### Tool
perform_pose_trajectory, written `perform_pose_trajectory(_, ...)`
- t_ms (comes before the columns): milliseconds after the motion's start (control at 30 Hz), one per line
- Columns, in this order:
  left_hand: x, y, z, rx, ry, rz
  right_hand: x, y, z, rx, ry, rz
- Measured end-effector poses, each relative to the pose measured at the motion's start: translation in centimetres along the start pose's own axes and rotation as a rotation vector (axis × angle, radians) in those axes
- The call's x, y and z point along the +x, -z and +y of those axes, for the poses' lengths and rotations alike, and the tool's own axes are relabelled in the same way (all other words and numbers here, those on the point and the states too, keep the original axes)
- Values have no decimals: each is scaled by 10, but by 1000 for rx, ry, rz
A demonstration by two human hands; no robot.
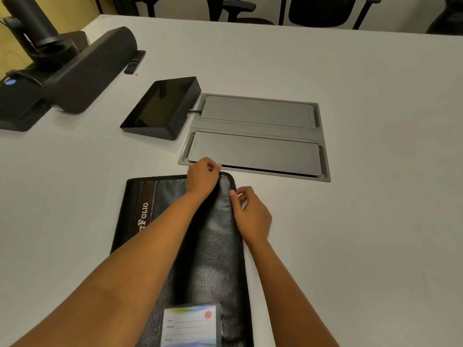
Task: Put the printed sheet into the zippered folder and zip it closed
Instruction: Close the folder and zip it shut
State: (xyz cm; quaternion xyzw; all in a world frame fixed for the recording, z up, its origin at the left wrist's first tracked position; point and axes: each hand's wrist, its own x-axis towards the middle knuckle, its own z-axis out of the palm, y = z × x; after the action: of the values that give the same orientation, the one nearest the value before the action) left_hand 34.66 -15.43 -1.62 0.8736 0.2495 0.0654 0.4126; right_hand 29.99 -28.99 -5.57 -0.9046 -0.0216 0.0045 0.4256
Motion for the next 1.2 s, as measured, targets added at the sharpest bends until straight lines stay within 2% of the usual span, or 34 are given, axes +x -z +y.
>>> perform_pose_trajectory(200, -9, -12, -3, -51, -65, -64, 29, -9, -12, -66, -38, -2)
perform_pose_trajectory(433, -4, -5, -9, 206, 32, 149, 27, -16, -10, -80, -7, 94)
perform_pose_trajectory(733, -4, 3, -12, 333, 132, 248, 28, -15, -11, -98, -12, 67)
perform_pose_trajectory(900, 8, 40, -36, 414, 196, 298, 27, -16, -10, -109, -13, 68)
perform_pose_trajectory(1200, 7, 61, -69, 174, 64, 268, 25, -16, -13, -144, 18, 100)
